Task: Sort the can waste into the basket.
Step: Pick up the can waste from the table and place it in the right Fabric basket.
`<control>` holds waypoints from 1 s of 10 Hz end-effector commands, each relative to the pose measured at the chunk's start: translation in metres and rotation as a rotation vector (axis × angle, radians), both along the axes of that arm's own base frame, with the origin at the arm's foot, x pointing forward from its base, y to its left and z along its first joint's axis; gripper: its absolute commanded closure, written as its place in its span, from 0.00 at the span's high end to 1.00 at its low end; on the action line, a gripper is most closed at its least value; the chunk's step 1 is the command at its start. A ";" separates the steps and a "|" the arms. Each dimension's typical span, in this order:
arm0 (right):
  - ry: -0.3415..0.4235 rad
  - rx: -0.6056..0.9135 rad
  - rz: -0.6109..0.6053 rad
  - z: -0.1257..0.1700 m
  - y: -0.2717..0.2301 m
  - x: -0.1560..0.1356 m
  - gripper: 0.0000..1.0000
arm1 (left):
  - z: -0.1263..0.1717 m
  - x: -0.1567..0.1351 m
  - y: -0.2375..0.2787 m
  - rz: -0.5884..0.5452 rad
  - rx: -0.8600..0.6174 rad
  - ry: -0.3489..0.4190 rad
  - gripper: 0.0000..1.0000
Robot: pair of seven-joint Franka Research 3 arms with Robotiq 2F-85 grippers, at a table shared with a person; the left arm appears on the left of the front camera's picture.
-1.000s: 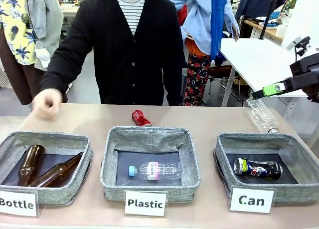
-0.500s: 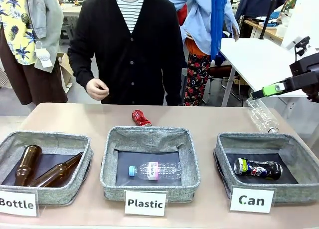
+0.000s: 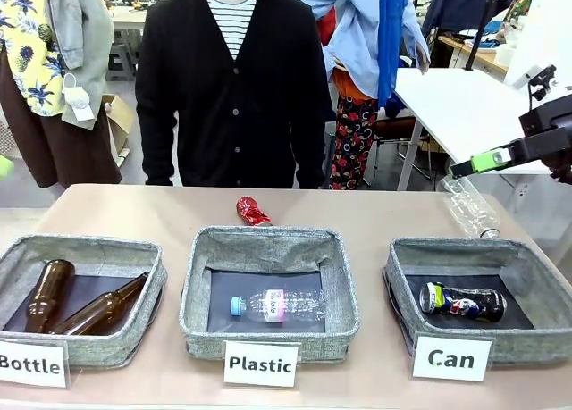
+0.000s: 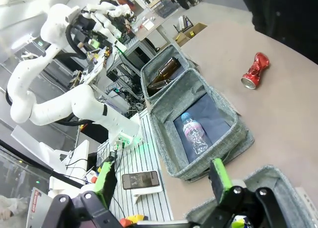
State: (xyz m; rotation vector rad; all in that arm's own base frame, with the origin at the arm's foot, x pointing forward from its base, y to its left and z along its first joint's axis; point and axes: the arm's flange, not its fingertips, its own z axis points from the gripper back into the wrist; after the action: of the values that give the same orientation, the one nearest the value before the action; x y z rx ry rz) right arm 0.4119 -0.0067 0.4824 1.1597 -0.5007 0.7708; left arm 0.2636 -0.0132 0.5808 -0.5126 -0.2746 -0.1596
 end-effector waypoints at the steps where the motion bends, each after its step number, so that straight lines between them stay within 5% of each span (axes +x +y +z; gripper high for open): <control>1: -0.023 -0.003 -0.005 -0.001 0.000 -0.002 1.00 | -0.022 0.006 -0.054 -0.051 0.109 0.005 1.00; 3: -0.023 -0.003 -0.005 -0.001 0.000 -0.002 1.00 | -0.045 0.010 -0.142 -0.117 0.183 0.034 1.00; 5: -0.023 -0.003 -0.005 -0.001 0.000 -0.002 1.00 | -0.054 0.031 -0.226 -0.005 0.154 -0.083 1.00; 6: -0.023 -0.003 -0.005 -0.001 0.000 -0.002 1.00 | -0.062 0.046 -0.255 0.031 0.143 -0.079 1.00; 8: -0.023 -0.003 -0.005 -0.001 0.000 -0.002 1.00 | -0.066 0.096 -0.281 0.152 0.063 -0.148 1.00; 9: -0.023 -0.003 -0.005 -0.001 0.000 -0.002 1.00 | -0.059 0.106 -0.263 0.144 0.038 -0.056 1.00; 10: -0.023 -0.003 -0.005 -0.001 0.000 -0.002 1.00 | -0.067 0.061 -0.276 0.081 0.075 -0.135 1.00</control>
State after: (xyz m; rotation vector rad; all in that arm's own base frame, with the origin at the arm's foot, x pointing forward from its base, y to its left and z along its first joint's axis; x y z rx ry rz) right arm 0.4120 -0.0070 0.4822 1.1593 -0.5006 0.7700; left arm 0.3652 -0.2844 0.5088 -0.4303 -0.4086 -0.0762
